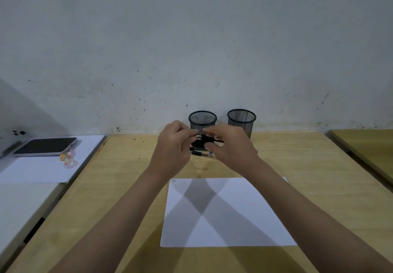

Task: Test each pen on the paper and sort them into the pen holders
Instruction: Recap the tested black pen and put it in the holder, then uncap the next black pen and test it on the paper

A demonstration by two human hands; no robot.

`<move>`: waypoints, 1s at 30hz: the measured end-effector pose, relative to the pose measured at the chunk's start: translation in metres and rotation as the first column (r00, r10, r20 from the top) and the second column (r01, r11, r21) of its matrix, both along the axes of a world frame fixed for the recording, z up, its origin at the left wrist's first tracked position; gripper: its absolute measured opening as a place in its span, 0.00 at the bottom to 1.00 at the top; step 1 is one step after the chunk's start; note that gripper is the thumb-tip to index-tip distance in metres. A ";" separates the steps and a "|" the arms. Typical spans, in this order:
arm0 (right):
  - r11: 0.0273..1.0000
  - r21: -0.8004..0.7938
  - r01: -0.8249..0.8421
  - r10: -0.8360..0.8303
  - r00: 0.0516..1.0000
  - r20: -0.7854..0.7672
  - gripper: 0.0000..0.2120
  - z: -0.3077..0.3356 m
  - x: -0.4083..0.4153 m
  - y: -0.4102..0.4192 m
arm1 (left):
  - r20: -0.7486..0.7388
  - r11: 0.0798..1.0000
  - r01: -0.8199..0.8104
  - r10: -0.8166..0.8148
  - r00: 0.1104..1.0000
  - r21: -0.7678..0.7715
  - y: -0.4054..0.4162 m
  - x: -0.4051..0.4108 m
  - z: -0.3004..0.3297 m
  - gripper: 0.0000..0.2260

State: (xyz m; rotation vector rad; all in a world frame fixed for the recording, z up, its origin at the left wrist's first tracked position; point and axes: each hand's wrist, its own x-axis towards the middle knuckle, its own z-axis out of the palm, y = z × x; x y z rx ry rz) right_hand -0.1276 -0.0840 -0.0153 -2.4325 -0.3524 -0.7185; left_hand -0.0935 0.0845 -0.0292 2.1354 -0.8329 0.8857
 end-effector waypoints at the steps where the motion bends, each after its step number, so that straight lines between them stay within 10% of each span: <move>1: 1.000 0.011 -0.004 0.004 1.000 0.010 0.15 0.000 0.007 -0.002 | 0.029 1.000 0.001 -0.001 1.000 0.015 -0.002 0.005 0.004 0.09; 7: 0.970 0.245 0.000 -0.015 0.998 0.060 0.32 0.027 0.051 -0.023 | -0.107 0.988 -0.133 0.124 0.986 -0.084 -0.015 0.042 0.013 0.21; 14: 0.828 0.557 -0.056 -0.004 0.995 0.105 0.27 0.050 0.116 -0.024 | -0.387 0.961 -0.216 0.267 0.883 0.170 -0.043 0.082 -0.011 0.30; 30: 0.967 0.190 0.169 -0.156 0.984 -0.083 0.26 -0.018 0.155 -0.022 | -0.472 0.976 -0.213 0.171 0.865 -0.038 -0.051 0.090 -0.013 0.22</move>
